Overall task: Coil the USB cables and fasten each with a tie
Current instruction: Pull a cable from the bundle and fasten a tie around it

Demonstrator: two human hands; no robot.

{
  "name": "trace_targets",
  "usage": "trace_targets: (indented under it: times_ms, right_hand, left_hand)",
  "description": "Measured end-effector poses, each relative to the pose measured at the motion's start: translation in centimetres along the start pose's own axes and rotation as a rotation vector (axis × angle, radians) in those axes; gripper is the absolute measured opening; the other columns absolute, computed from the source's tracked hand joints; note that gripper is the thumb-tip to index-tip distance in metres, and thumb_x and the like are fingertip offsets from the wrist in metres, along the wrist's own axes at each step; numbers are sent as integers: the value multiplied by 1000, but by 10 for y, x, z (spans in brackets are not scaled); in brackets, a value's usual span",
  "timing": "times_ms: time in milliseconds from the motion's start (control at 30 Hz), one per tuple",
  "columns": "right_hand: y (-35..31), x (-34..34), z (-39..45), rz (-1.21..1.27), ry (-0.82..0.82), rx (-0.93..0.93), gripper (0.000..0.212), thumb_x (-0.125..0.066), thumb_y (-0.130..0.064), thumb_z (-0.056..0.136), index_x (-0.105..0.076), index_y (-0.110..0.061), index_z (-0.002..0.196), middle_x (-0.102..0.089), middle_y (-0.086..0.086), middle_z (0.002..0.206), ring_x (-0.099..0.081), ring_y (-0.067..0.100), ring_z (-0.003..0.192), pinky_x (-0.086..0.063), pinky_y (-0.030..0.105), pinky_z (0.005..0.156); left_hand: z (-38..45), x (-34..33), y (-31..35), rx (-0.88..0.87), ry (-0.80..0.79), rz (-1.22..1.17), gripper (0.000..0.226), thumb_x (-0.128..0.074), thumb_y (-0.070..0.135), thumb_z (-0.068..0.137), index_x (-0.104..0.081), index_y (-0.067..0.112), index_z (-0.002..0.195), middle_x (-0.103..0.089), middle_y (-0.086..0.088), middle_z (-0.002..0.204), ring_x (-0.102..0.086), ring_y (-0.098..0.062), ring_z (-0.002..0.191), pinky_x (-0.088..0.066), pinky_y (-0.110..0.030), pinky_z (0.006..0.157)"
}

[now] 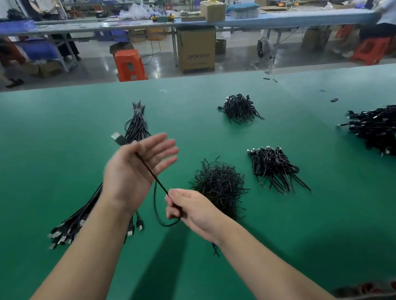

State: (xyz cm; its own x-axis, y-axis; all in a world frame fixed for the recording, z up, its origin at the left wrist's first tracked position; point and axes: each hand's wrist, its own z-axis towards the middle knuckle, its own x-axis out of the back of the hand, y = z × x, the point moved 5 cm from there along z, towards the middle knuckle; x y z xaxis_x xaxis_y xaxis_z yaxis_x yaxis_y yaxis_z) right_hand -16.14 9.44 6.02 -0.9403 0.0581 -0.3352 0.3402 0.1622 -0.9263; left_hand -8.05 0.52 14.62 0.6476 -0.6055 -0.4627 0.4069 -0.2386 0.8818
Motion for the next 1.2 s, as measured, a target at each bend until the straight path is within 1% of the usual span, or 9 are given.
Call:
trace_targets:
  times_ms: [133, 200, 333, 533, 833, 933, 1000, 1100, 1200]
  right_hand:
    - [17, 3, 4, 439, 57, -102, 26, -54, -23, 101, -53, -11, 78, -48, -2, 63, -41, 15, 64, -43, 27, 72]
    - [17, 4, 5, 515, 73, -137, 28, -53, -25, 99, -52, -12, 75, -43, 0, 61, -46, 16, 60, -44, 27, 69]
    - [9, 15, 8, 471, 149, -140, 34, -48, -27, 103, -52, -15, 71, -36, -3, 62, -42, 12, 58, -40, 24, 64]
    - [-7, 14, 10, 164, 119, -32, 37, -40, -25, 107, -47, -17, 72, -29, -6, 58, -29, 12, 57, -27, 28, 62]
    - [5, -11, 7, 243, 44, 8, 30, -43, -26, 106, -48, -18, 78, -36, -11, 56, -28, 11, 57, -27, 25, 57]
    - [17, -18, 9, 325, 10, -4, 29, -48, -27, 103, -47, -18, 76, -39, -12, 57, -27, 12, 60, -30, 25, 60]
    - [23, -19, 10, 377, 2, -15, 27, -52, -29, 99, -48, -19, 74, -39, -10, 59, -26, 13, 63, -30, 26, 62]
    - [30, -14, 10, 473, -5, -39, 29, -53, -30, 97, -53, -20, 71, -36, -6, 60, -30, 15, 63, -32, 27, 65]
    - [29, -7, 10, 555, -8, -76, 27, -54, -29, 96, -56, -17, 72, -39, -3, 59, -35, 14, 60, -37, 27, 63]
  left_hand:
    - [-17, -12, 13, 309, -415, -439, 47, -39, 26, 100, -66, -11, 111, -71, -21, 91, -70, -28, 73, -53, -29, 61]
    - [-30, -13, 3, 476, -595, -154, 50, -46, 31, 100, -63, -15, 110, -70, -30, 91, -70, -32, 64, -54, -28, 53]
    - [-44, 13, -30, 726, -497, 620, 53, -45, 40, 97, -68, -7, 107, -72, -29, 97, -72, -38, 72, -58, -32, 57]
    - [-33, 30, -49, 636, -177, 989, 45, -33, 29, 109, -65, -1, 121, -73, -16, 112, -72, -29, 100, -57, -39, 92]
    - [-15, 23, -46, 127, 122, 413, 46, -29, 36, 107, -58, 9, 130, -72, -6, 120, -65, -17, 118, -47, -32, 105]
    - [-5, 16, -35, -10, 265, 85, 51, -22, 35, 110, -58, 0, 120, -74, -15, 108, -70, -27, 107, -57, -34, 90]
    - [-1, 16, -20, -15, 314, -126, 48, -26, 36, 109, -61, 2, 107, -74, -9, 82, -74, -19, 79, -58, -25, 64]
    - [-2, 13, -1, 138, 83, -204, 41, -38, 35, 105, -65, 12, 85, -50, 5, 57, -39, -3, 35, -32, -16, 33]
    - [-20, 8, -1, 385, -358, 200, 48, -37, 32, 102, -71, 1, 88, -61, -9, 55, -30, -7, 27, -28, -13, 33]
